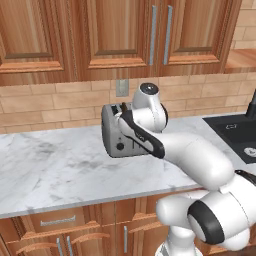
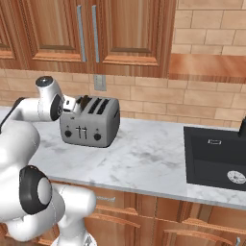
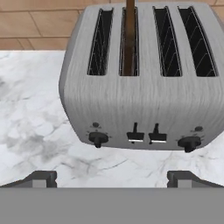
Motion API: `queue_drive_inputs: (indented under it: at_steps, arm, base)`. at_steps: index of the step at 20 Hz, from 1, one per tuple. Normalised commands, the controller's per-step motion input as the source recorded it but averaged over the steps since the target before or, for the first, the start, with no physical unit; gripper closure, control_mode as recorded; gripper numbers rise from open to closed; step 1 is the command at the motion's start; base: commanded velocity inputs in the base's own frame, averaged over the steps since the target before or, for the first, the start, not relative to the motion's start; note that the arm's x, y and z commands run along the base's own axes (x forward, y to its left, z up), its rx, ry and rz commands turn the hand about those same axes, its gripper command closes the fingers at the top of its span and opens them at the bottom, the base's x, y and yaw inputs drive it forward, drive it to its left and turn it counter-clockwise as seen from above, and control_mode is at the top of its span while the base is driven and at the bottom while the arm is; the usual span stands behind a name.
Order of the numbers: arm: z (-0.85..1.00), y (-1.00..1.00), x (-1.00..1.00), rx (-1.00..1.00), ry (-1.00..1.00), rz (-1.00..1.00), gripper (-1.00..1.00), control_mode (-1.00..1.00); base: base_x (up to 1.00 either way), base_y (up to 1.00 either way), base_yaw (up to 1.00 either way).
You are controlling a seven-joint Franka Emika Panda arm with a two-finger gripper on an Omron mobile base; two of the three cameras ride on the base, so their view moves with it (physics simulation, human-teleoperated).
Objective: Start the toaster. Once the lever pops up, take the bread to the plate on the dining counter.
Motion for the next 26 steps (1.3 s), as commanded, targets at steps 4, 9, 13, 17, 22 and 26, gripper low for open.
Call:
queue_drive_inputs:
  at_steps: [4, 9, 13, 17, 22, 26]
  arm:
    - [-0.11, -0.05, 0.22, 0.00, 0.00, 0.00, -1.00, -1.00]
    - [-0.12, -0.01, 0.13, 0.00, 0.00, 0.00, -1.00, -1.00]
    - [-0.08, 0.00, 0.03, 0.00, 0.00, 0.00, -1.00, -1.00]
    - [-0.04, 0.00, 0.07, 0.00, 0.00, 0.00, -1.00, -1.00]
    - [-0.02, 0.07, 0.15, 0.00, 0.00, 0.00, -1.00, -1.00]
    - [-0.02, 0.11, 0.09, 0.00, 0.00, 0.00, -1.00, -1.00]
  base:
    - [0.00, 0.00, 0.00]
    - [0.00, 0.00, 0.00]
    - [0.00, 0.00, 0.00]
    - [0.00, 0.00, 0.00]
    - [0.00, 0.00, 0.00]
    - [0.00, 0.00, 0.00]
